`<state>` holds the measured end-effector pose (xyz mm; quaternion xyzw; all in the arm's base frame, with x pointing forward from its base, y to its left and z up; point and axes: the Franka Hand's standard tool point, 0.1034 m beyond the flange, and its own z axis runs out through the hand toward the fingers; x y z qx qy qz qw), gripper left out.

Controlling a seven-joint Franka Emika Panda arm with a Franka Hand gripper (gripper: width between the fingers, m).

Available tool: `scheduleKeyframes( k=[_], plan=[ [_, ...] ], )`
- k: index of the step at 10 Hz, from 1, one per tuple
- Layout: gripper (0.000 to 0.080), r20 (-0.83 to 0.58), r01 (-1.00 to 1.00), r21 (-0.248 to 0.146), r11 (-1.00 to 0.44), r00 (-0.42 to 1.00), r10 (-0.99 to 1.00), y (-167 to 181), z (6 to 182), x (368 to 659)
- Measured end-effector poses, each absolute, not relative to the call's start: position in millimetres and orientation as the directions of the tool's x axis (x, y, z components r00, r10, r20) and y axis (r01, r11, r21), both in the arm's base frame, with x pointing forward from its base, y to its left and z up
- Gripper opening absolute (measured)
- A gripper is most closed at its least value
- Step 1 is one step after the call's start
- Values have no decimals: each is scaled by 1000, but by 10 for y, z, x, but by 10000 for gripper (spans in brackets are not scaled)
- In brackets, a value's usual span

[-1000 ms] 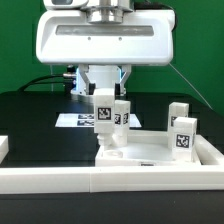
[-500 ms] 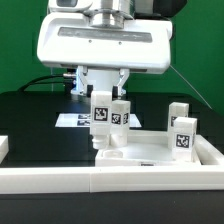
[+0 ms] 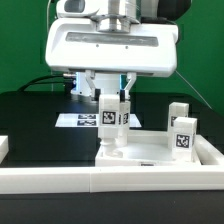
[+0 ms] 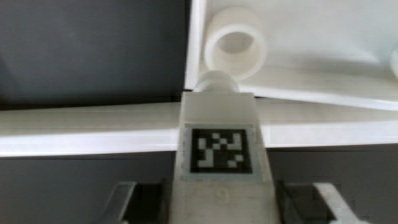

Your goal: Assemble square table

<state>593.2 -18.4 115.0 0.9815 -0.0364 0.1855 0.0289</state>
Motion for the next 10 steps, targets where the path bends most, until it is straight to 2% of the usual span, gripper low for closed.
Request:
scheduleKeyframes(
  k=[5, 10],
  plan=[
    [288, 353, -68, 44, -997, 934, -48, -76, 1066, 5901],
    [288, 361, -69, 48, -996, 931, -47, -86, 1060, 5883]
  ],
)
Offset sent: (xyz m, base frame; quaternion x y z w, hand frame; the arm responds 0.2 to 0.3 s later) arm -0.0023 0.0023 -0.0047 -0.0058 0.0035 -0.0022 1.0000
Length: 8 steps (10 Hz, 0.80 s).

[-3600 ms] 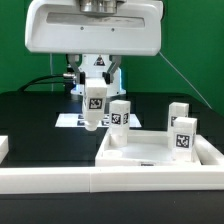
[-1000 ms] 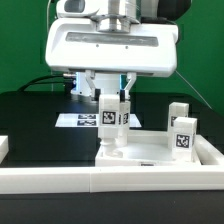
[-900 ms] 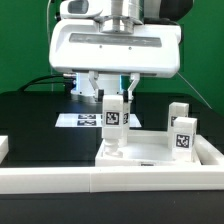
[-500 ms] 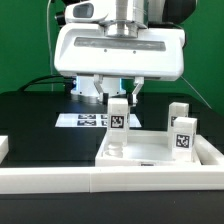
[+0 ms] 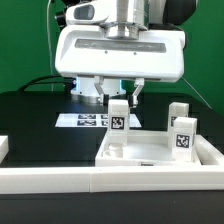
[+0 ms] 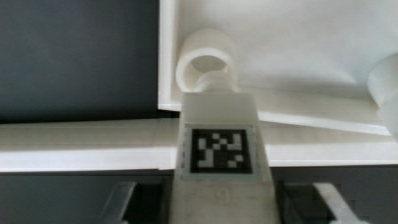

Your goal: Assemble square table

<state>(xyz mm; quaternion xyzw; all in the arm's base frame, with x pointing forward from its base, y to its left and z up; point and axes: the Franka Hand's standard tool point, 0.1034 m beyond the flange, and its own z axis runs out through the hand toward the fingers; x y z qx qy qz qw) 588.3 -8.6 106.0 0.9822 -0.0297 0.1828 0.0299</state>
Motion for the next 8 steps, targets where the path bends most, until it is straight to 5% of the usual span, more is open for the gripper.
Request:
scheduleKeyframes(
  k=[8],
  plan=[
    [288, 357, -71, 50, -996, 933, -49, -104, 1044, 5828]
  ],
)
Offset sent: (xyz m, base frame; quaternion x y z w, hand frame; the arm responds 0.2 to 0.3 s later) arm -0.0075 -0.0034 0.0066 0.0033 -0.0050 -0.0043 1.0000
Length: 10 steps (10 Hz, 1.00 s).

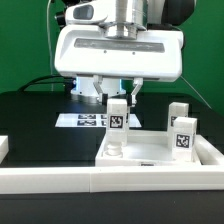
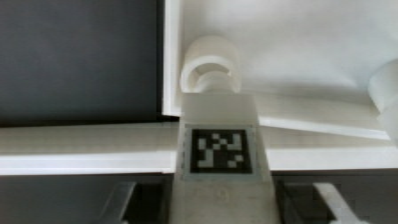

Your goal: Assemble square table

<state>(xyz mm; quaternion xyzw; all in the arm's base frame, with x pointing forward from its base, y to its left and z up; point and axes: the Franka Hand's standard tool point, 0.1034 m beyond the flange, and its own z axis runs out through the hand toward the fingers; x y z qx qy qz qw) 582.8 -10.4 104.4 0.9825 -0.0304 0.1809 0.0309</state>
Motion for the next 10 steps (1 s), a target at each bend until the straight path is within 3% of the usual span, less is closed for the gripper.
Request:
scheduleKeyframes(
  k=[4, 10],
  plan=[
    [288, 351, -71, 63, -996, 935, -45, -137, 934, 5786],
    [288, 402, -67, 83, -994, 915, -29, -136, 928, 5855]
  ],
)
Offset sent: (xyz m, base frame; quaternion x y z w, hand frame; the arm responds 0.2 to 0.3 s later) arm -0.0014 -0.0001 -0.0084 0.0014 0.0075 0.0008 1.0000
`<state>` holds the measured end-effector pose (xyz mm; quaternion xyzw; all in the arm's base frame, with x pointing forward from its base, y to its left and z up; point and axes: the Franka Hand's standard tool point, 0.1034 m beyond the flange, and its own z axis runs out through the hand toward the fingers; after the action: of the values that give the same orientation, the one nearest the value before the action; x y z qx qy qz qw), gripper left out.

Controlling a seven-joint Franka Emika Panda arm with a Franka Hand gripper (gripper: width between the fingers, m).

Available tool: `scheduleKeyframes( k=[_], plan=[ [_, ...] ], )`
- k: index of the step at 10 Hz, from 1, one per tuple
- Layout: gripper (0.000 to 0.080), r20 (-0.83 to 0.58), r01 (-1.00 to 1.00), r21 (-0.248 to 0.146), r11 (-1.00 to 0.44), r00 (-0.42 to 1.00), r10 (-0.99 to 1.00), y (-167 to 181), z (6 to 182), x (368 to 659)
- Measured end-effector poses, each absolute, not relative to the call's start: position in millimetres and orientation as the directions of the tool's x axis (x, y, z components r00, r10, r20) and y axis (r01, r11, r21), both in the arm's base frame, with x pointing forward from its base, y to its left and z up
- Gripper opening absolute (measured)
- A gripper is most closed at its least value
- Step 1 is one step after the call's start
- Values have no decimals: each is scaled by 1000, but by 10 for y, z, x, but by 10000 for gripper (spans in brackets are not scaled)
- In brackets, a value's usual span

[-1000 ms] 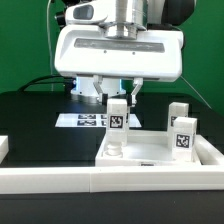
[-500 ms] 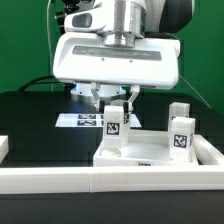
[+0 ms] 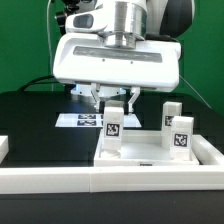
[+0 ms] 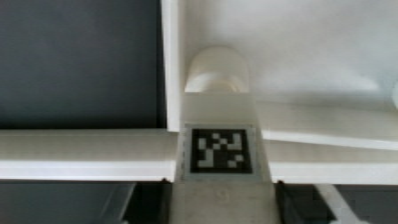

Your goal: Assemble square table

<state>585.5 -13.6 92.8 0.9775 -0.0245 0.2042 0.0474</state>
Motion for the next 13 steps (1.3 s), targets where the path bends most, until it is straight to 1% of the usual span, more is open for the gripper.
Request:
scheduleKeyframes(
  k=[1, 2, 3, 4, 5, 6, 7, 11, 12, 13],
  plan=[
    [288, 402, -66, 83, -994, 915, -28, -129, 929, 5857],
    [366, 401, -67, 83, -994, 915, -28, -134, 928, 5856],
    [366, 401, -67, 83, -994, 915, -28, -134, 928, 5856],
    [547, 401, -67, 83, -994, 915, -28, -135, 928, 5856],
    [547, 401, -67, 83, -994, 915, -28, -134, 928, 5856],
    [631, 401, -67, 83, -994, 915, -28, -134, 928, 5856],
    [644, 401, -67, 83, -994, 915, -28, -134, 928, 5856],
    [648, 398, -66, 79, -995, 917, -30, -124, 945, 5869],
    [648, 387, -66, 71, -995, 921, -34, -106, 968, 5877],
    [648, 350, -64, 54, -997, 936, -41, -63, 976, 5883]
  ],
)
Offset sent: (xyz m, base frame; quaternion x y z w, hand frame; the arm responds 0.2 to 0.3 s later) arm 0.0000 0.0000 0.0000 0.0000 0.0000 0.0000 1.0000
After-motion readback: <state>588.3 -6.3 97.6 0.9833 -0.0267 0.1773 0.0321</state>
